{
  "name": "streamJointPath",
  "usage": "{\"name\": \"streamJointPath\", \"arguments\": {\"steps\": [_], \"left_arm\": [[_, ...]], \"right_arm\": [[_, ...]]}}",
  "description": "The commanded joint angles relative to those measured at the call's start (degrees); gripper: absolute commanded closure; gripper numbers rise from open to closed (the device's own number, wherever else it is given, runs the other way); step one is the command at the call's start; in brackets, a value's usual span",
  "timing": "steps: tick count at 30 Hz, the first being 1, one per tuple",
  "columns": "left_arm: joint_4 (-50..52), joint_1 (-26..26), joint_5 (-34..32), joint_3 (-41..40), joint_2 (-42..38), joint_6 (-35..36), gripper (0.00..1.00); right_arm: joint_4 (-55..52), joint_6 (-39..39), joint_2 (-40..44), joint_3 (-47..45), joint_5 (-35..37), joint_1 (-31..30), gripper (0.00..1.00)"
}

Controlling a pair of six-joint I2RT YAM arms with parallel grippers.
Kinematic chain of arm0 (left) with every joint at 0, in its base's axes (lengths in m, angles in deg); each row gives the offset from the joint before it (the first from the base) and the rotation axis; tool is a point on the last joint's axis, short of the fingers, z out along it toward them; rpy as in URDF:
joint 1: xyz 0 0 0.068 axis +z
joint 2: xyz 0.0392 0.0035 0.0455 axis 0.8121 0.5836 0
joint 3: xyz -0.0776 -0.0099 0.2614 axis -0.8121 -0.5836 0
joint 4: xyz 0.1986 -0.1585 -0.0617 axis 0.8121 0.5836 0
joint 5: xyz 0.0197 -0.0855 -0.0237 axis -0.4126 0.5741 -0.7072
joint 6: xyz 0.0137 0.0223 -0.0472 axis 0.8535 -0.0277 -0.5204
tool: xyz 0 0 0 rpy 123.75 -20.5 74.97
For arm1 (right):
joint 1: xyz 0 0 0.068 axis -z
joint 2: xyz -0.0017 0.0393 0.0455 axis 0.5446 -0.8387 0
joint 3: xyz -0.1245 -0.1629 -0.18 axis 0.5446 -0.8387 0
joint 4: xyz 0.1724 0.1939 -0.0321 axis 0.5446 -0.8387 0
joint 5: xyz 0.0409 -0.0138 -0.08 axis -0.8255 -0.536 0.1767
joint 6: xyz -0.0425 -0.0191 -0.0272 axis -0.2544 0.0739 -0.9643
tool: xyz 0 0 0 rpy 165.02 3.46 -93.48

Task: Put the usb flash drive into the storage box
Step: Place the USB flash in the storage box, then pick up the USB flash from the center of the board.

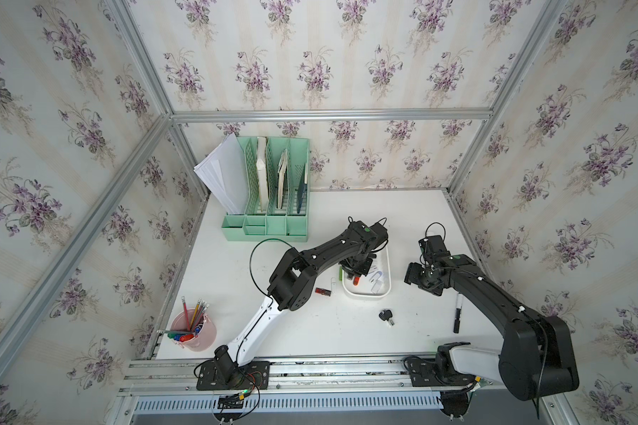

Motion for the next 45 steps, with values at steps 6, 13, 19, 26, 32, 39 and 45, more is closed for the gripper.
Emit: {"name": "streamJointPath", "arguments": {"steps": [6,13,19,26,32,39,45], "left_arm": [[1.88,-0.36,-1.77,0.64,0.41,0.59,0.69],[3.24,-0.58,-1.57,3.15,-1.94,0.85,0.6],[6.35,0.72,-2.59,0.3,-13.96,-0.6,0.49],[-1.53,6.53,-1.14,-28.86,-34.2,-3.86,0.34],[-9.22,10.57,2.51,-45.18,-39.42,-2.62,0.33],[-17.48,9.69,8.45,-52.78,-37.56,9.78,0.3],[-20.56,9.55,12.15,-56.76,-37.63,16.96,0.28]], "right_arm": [[0.58,-0.37,0.27,-0.17,-0.41,0.0,0.27],[0.66,-0.5,0.5,-0.2,-0.29,0.03,0.27],[1.0,-0.67,1.01,-0.2,-0.46,0.0,0.27],[1.36,-0.98,0.85,-0.27,-1.07,-0.12,0.27],[1.45,-1.16,0.81,-0.37,-1.48,-0.05,0.27],[1.18,-1.33,0.85,-0.37,-1.64,-0.06,0.27],[1.08,-1.32,0.68,-0.28,-1.69,-0.09,0.27]]}}
